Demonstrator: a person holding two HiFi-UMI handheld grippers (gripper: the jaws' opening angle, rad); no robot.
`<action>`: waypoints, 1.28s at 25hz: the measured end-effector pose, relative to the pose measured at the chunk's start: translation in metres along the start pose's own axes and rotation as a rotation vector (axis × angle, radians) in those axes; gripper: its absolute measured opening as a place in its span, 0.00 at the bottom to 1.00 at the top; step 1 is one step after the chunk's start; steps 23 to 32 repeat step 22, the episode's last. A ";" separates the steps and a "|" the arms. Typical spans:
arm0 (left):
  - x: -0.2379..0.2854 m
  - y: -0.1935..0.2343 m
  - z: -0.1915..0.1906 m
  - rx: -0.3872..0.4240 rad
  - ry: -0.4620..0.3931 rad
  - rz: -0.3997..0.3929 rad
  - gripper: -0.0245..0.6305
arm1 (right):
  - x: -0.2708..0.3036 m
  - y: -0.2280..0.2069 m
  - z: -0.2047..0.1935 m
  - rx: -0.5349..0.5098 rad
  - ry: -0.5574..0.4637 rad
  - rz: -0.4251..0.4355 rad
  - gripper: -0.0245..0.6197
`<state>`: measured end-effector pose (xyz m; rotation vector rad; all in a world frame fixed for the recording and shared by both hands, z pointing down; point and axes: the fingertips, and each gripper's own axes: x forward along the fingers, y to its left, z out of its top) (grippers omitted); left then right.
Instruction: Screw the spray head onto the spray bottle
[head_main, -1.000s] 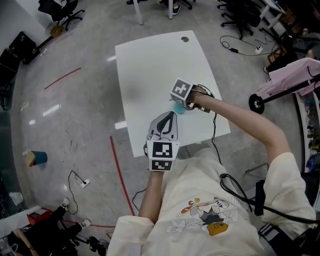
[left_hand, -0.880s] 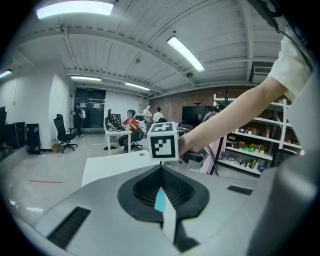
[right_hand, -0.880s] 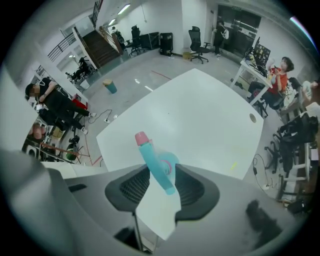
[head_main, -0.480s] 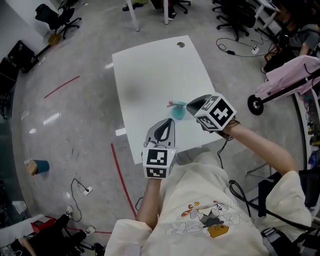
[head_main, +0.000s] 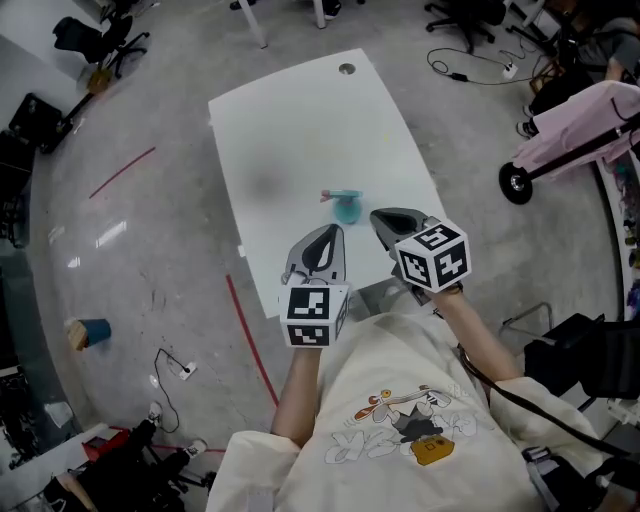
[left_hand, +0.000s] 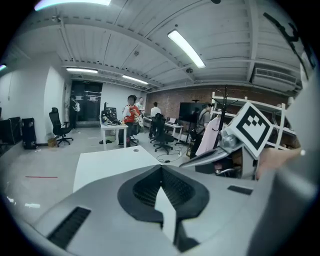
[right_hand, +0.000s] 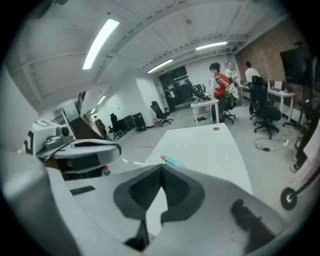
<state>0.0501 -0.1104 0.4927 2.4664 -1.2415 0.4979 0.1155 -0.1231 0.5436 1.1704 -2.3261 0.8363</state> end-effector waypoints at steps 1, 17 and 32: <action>0.000 -0.002 0.002 -0.008 0.000 0.010 0.05 | -0.001 -0.002 0.000 0.033 -0.008 0.011 0.05; 0.006 -0.028 -0.003 -0.030 0.041 0.097 0.05 | -0.033 -0.020 -0.003 0.101 -0.077 0.052 0.05; 0.011 -0.038 -0.017 -0.033 0.070 0.107 0.05 | -0.039 -0.029 -0.016 0.098 -0.073 0.047 0.05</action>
